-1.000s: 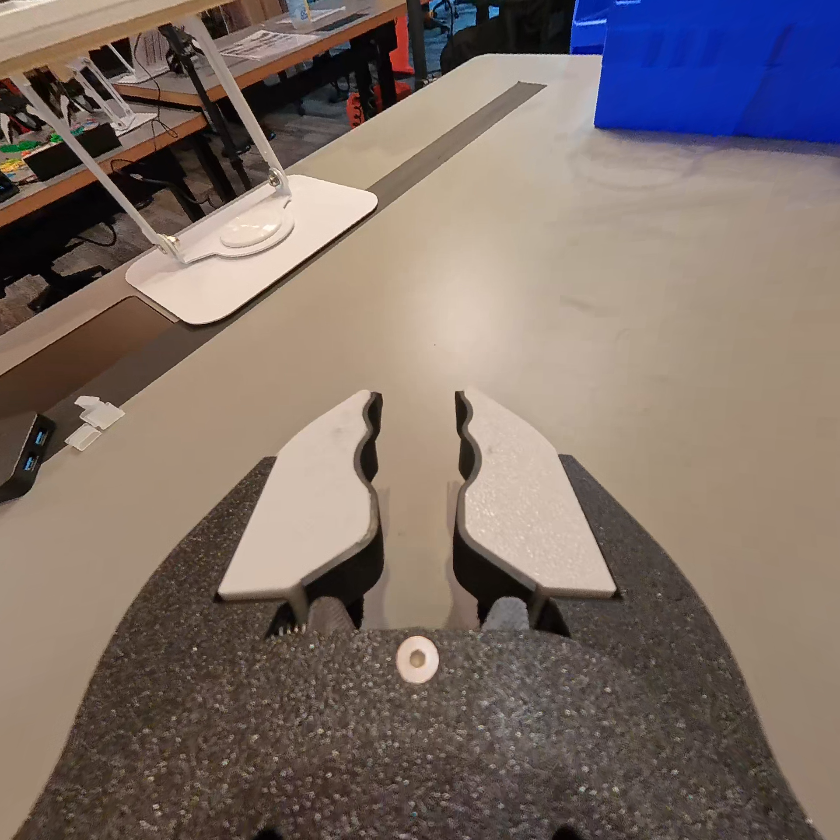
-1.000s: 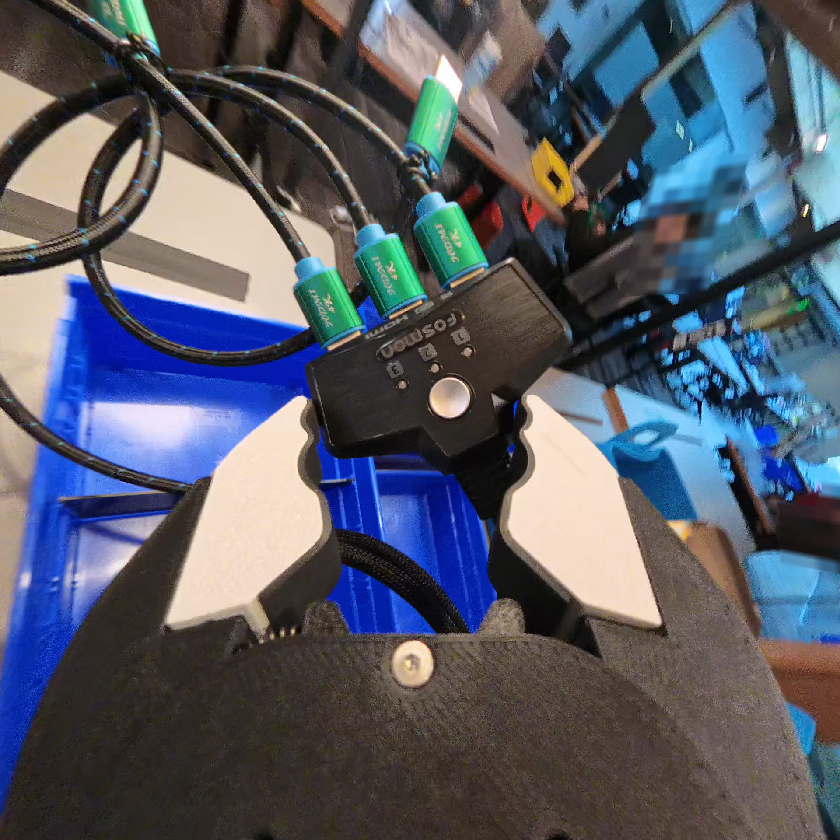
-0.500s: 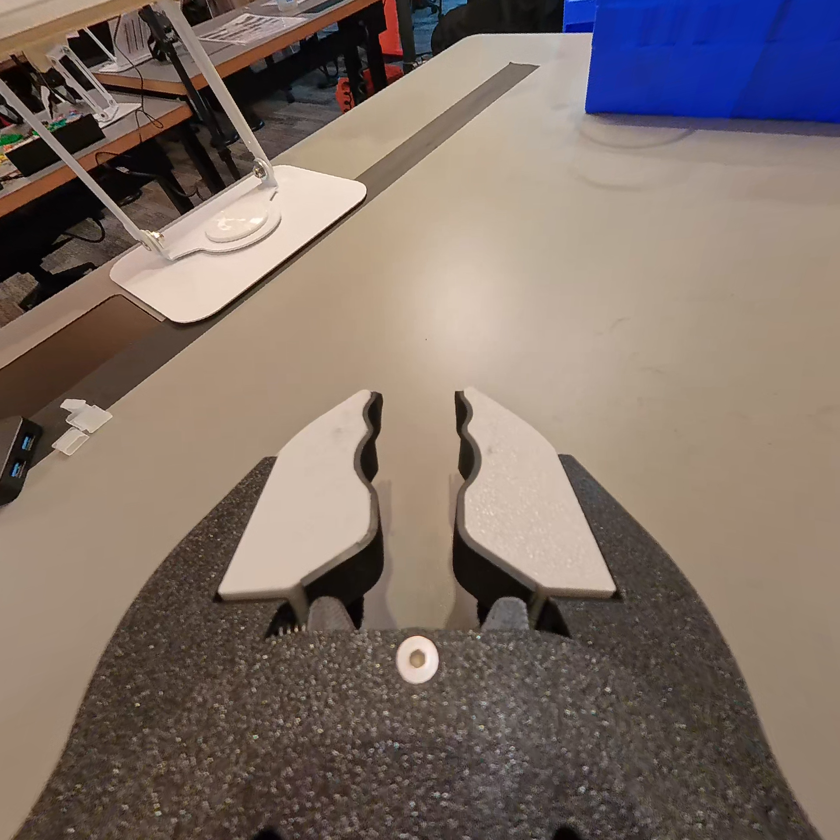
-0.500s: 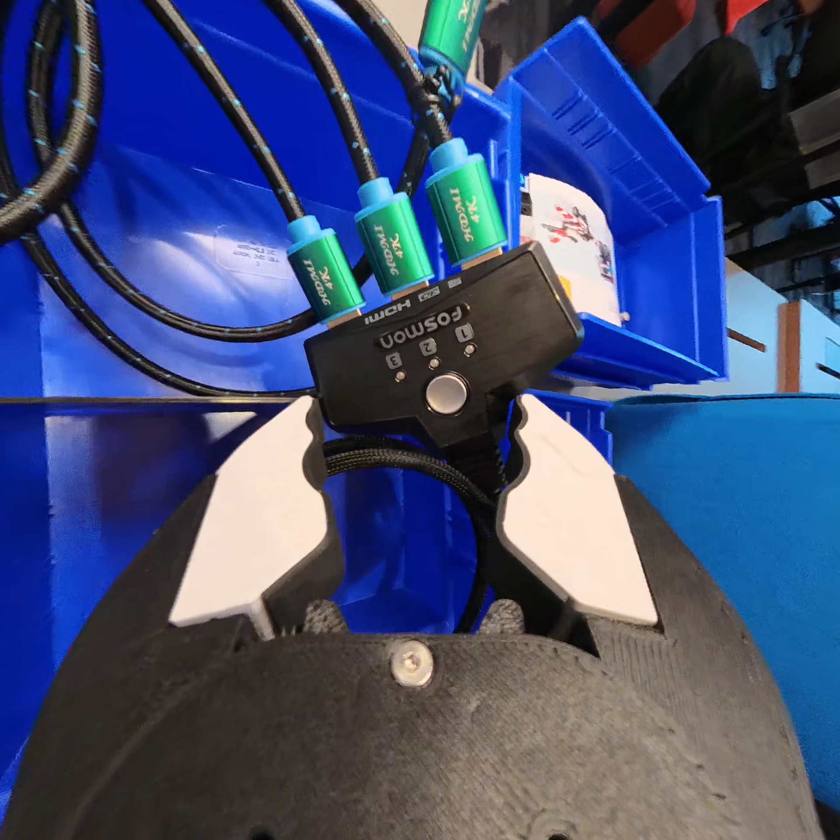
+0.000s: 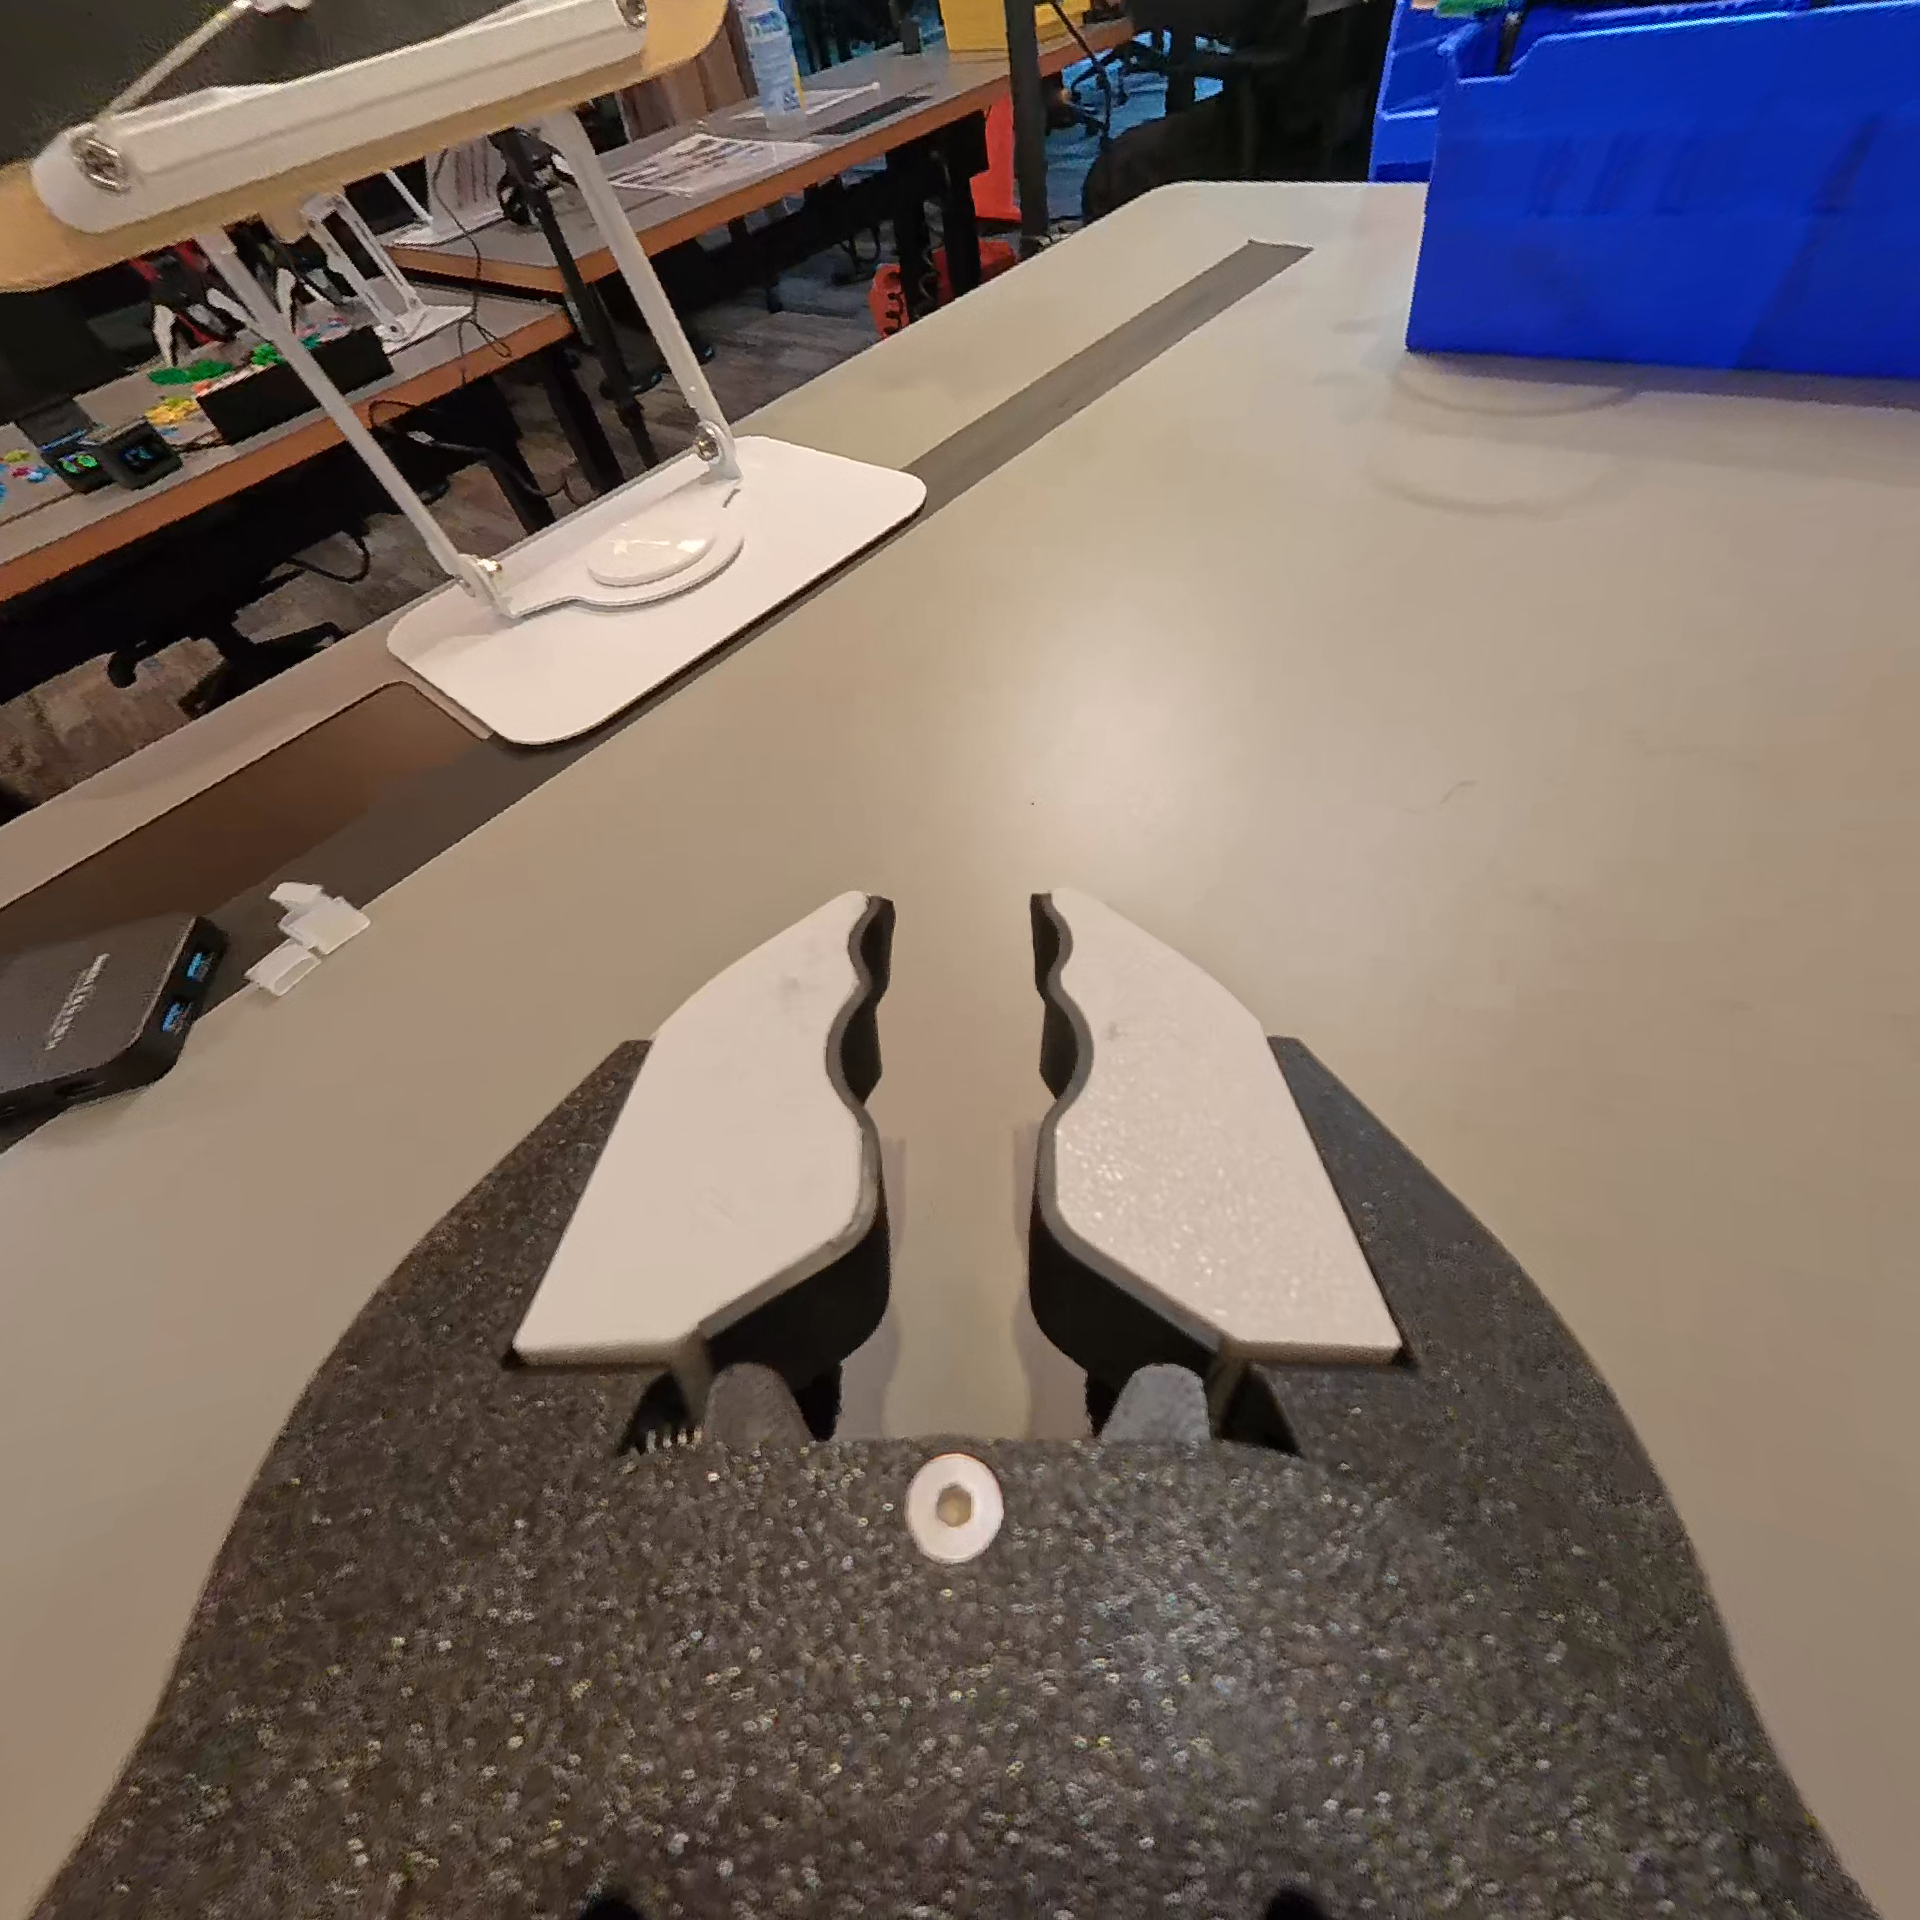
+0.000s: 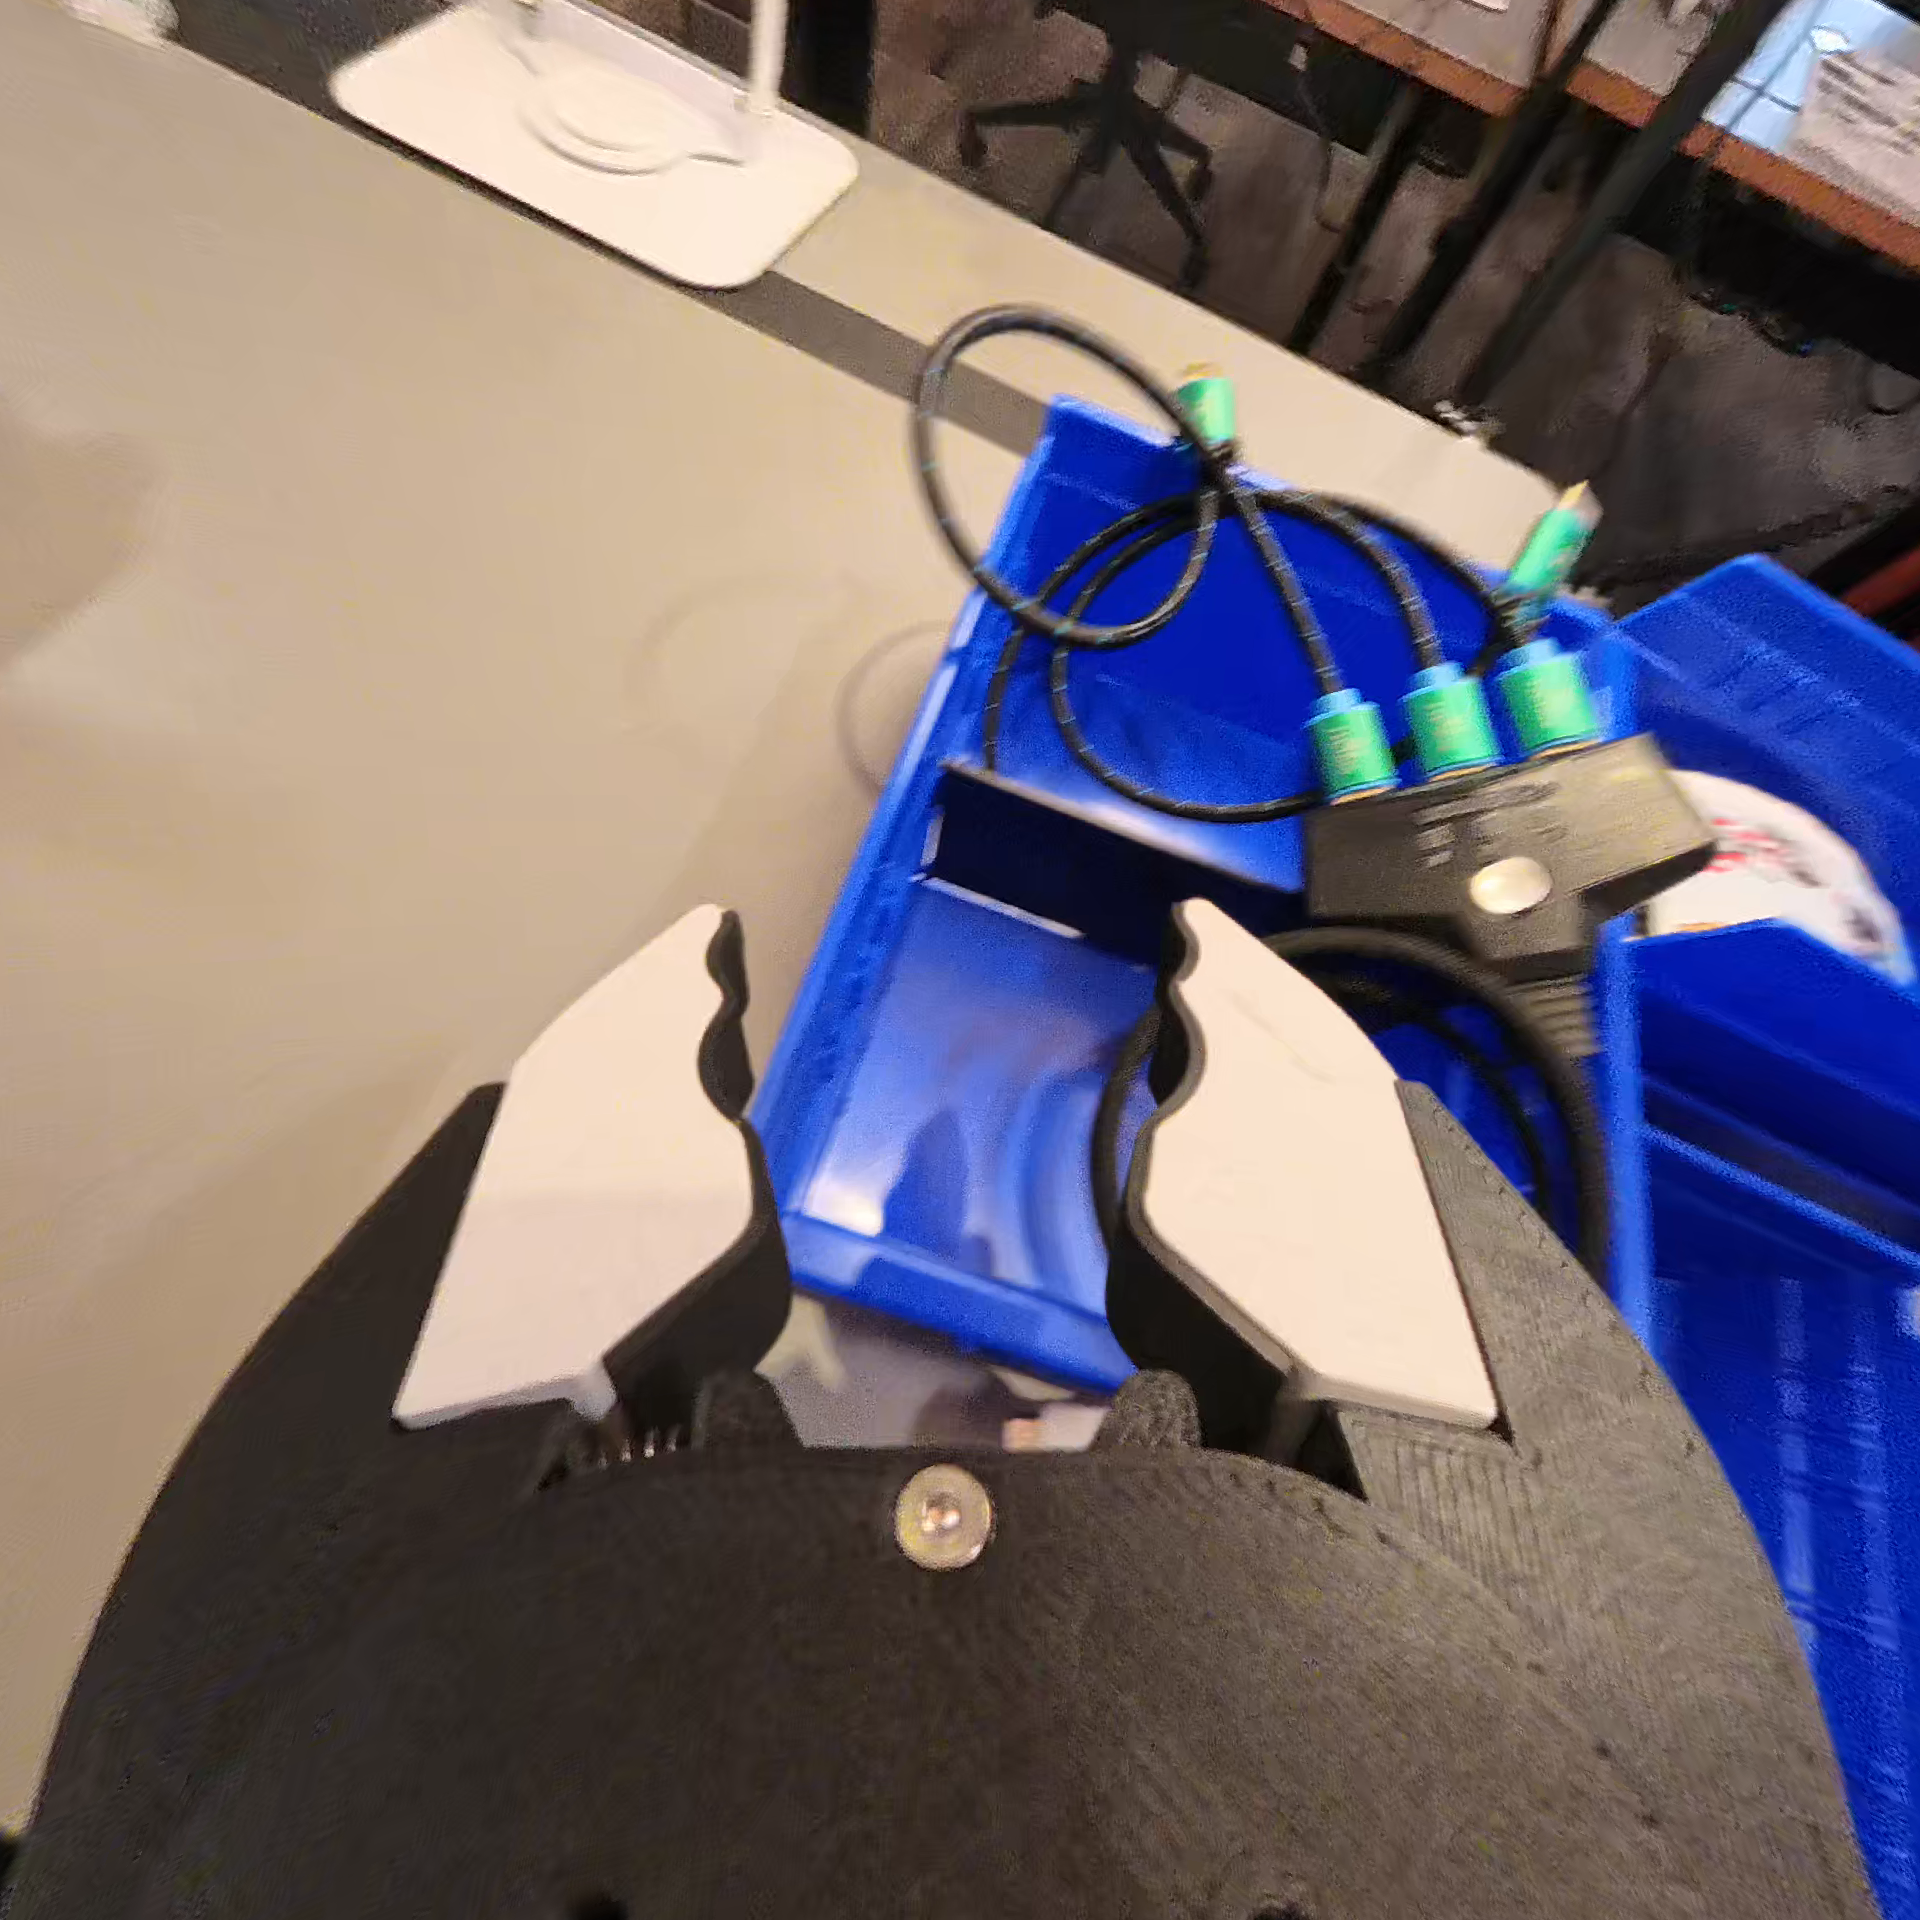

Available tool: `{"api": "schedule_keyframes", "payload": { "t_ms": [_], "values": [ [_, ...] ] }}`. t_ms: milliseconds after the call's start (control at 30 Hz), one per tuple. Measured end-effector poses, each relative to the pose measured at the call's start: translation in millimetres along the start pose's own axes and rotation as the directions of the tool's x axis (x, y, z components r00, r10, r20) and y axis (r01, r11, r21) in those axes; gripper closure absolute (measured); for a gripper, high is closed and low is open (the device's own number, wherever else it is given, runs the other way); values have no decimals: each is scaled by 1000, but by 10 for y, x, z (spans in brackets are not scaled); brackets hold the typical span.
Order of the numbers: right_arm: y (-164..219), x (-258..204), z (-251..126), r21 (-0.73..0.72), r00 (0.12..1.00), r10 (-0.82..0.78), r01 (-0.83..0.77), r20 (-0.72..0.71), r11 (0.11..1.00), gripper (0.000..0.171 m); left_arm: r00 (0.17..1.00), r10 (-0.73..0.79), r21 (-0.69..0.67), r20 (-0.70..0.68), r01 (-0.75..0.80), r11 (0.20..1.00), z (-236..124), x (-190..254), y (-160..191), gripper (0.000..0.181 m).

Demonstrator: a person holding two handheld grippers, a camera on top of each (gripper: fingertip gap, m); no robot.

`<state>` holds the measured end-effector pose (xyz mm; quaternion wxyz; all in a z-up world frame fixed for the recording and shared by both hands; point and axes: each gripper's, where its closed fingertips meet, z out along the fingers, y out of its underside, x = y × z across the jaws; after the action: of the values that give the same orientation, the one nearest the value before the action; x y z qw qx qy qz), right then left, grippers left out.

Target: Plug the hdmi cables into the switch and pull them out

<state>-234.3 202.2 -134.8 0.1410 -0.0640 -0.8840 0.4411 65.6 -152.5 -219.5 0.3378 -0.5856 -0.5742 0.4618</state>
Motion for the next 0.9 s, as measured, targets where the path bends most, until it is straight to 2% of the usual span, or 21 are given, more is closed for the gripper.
{"api": "schedule_keyframes", "payload": {
  "t_ms": [133,300,433,533,633,767,800,900],
  "values": [
    [356,-400,-94,44,996,49,-53,72,998,92,997,3,21,72,-4,1000,-212,41,-7,151],
    [720,-521,-109,85,990,104,-112,93,990,92,975,-71,48,212,62,997,-632,145,105,134],
    [813,-515,-107,159,984,154,-167,96,973,96,922,-197,194,333,138,971,-1174,244,76,138],
    [807,-459,-117,213,987,150,-158,55,964,102,837,-268,315,477,122,941,-1747,242,103,146],
    [758,-451,-132,253,992,122,-127,36,959,106,715,-282,319,639,87,944,-2329,143,269,140],
    [720,-453,-91,248,996,83,-86,22,965,107,449,-290,309,845,33,951,-3197,-212,500,134],
    [730,-451,-63,227,997,75,-78,21,971,105,401,-268,276,876,37,960,-3322,-328,583,133],
    [774,-452,28,155,998,62,-66,27,986,98,399,-242,170,884,208,963,-3323,-640,920,119]
  ]
}}
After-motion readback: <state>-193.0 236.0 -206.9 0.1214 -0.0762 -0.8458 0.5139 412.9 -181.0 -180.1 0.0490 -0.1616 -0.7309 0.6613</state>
